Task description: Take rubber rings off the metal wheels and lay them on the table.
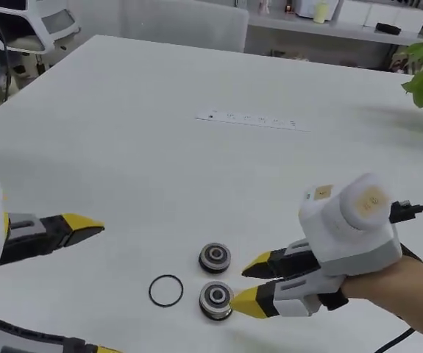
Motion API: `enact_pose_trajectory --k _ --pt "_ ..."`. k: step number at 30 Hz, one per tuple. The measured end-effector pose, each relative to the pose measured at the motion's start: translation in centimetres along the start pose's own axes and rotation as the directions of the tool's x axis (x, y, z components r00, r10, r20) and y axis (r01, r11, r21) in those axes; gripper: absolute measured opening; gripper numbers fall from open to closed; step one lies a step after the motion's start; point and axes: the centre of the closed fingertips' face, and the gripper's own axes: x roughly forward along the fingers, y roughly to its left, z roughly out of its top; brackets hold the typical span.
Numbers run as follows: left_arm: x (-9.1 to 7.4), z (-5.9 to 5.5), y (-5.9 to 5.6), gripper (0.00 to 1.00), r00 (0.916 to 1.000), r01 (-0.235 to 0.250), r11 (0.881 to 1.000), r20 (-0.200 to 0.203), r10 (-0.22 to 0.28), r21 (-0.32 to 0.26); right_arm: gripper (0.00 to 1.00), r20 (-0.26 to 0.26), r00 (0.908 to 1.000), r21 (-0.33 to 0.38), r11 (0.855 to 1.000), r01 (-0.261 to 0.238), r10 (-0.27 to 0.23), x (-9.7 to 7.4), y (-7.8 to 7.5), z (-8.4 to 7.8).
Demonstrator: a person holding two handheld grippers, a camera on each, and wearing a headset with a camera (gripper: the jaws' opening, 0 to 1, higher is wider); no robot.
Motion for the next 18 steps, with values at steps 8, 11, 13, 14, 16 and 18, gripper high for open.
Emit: enact_pose_trajectory --k 8,11,13,14,16,18 --pt "0.2 4.4 0.7 0.83 0.9978 0.020 0.998 0.062 -0.024 0.066 0.27 -0.014 0.9999 -0.002 1.000 -0.006 0.006 0.3 0.2 -0.4" --pt "0.6 5.5 0.6 0.82 0.9957 0.046 0.994 0.076 -0.054 0.097 0.27 -0.020 0.9998 -0.005 1.000 -0.008 0.008 0.4 0.2 -0.6" --pt "1.2 5.9 0.7 0.81 0.9953 0.052 0.992 0.074 -0.062 0.119 0.27 -0.021 0.9997 -0.007 1.000 -0.010 0.010 0.5 0.3 -0.6" --pt "1.5 6.1 0.8 0.80 0.9954 0.056 0.990 0.070 -0.065 0.128 0.28 -0.015 0.9998 -0.007 1.000 -0.015 0.015 0.5 0.4 -0.6" --pt "2.1 6.4 0.8 0.79 0.9949 0.064 0.987 0.068 -0.075 0.150 0.28 -0.008 0.9998 -0.006 1.000 -0.018 0.018 0.6 0.4 -0.5" --pt "2.6 7.0 0.7 0.78 0.9930 0.071 0.983 0.081 -0.086 0.166 0.27 -0.006 0.9998 -0.007 1.000 -0.017 0.017 0.7 0.4 -0.6"
